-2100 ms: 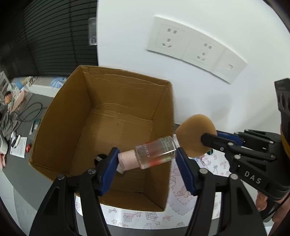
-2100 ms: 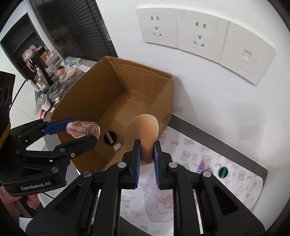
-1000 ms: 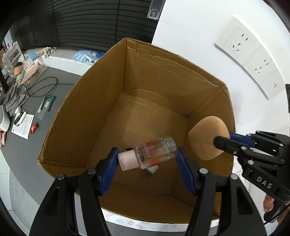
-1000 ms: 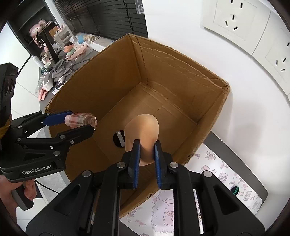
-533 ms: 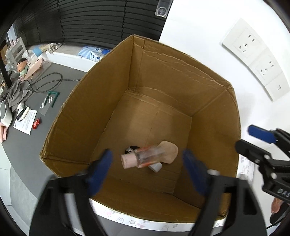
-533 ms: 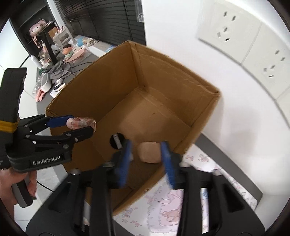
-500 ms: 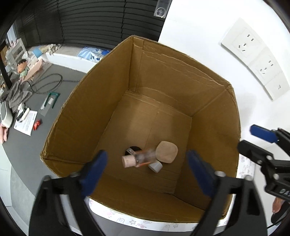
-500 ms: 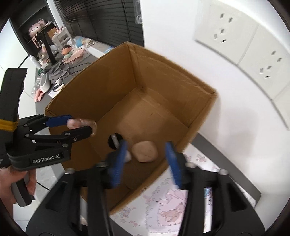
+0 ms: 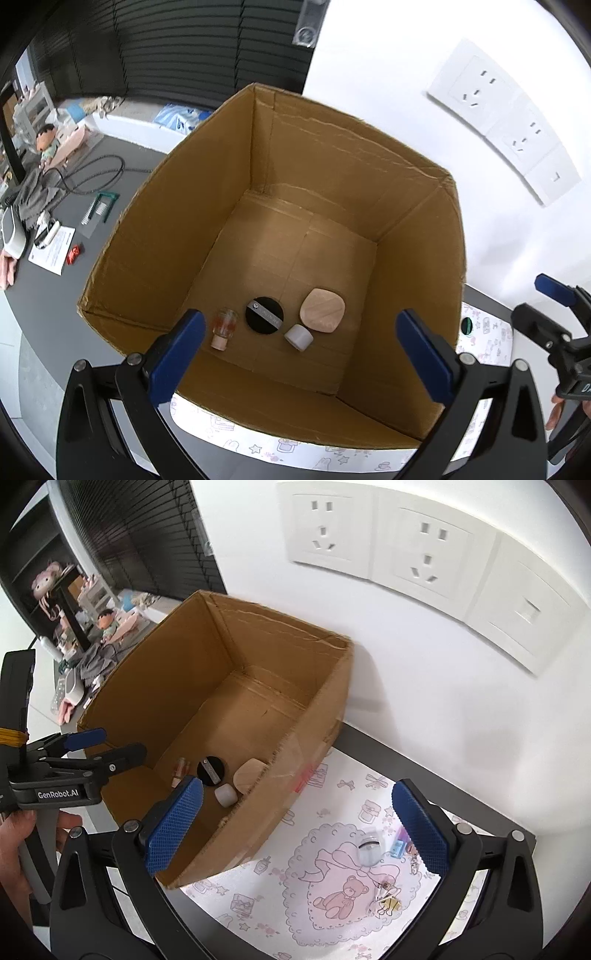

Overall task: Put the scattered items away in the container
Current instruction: 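Withdraw both tools from the box toward the items on the mat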

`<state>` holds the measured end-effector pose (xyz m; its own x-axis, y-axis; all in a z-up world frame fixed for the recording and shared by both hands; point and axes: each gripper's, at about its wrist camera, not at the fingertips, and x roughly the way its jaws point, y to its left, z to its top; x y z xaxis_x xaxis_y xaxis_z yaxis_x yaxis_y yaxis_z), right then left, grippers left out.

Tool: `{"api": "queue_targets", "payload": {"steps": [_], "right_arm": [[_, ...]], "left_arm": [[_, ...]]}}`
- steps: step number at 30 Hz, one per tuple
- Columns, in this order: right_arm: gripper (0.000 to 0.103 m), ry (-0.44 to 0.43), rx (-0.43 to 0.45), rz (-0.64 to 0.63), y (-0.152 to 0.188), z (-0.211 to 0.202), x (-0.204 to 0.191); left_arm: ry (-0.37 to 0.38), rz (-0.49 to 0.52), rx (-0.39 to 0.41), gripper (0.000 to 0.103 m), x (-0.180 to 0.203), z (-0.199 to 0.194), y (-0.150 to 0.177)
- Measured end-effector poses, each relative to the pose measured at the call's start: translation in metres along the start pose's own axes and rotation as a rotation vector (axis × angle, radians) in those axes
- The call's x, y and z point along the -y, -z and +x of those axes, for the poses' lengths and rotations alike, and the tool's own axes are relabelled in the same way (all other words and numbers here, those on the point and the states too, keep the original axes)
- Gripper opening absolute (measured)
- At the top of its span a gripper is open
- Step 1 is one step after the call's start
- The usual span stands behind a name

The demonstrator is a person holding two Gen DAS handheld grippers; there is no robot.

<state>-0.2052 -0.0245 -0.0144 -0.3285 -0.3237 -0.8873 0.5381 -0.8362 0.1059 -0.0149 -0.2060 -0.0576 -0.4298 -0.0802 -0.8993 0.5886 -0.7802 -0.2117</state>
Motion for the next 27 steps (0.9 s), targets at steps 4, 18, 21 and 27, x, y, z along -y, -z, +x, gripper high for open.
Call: {"api": "queue_targets", "payload": {"steps": [4,18,21,27], "right_arm": [[0.103,0.022,0.004,0.004,0.01,-0.005,0.008],[0.103,0.047,0.045,0.113,0.05,-0.034,0.057],[0.103,0.067,0.052,0.157,0.06,-0.043,0.073],[0.103,0.096,0.06,0.234,0.084,-0.058,0.103]], "left_arm": [[0.022,0.002,0.009,0.103,0.009,-0.004,0.0],[0.102,0.144,0.013,0.103,0.082,-0.01,0.014],[0.103,0.189,0.013,0.103,0.103,-0.009,0.017],[0.128,0.229,0.022,0.103,0.135,-0.009,0.024]]}}
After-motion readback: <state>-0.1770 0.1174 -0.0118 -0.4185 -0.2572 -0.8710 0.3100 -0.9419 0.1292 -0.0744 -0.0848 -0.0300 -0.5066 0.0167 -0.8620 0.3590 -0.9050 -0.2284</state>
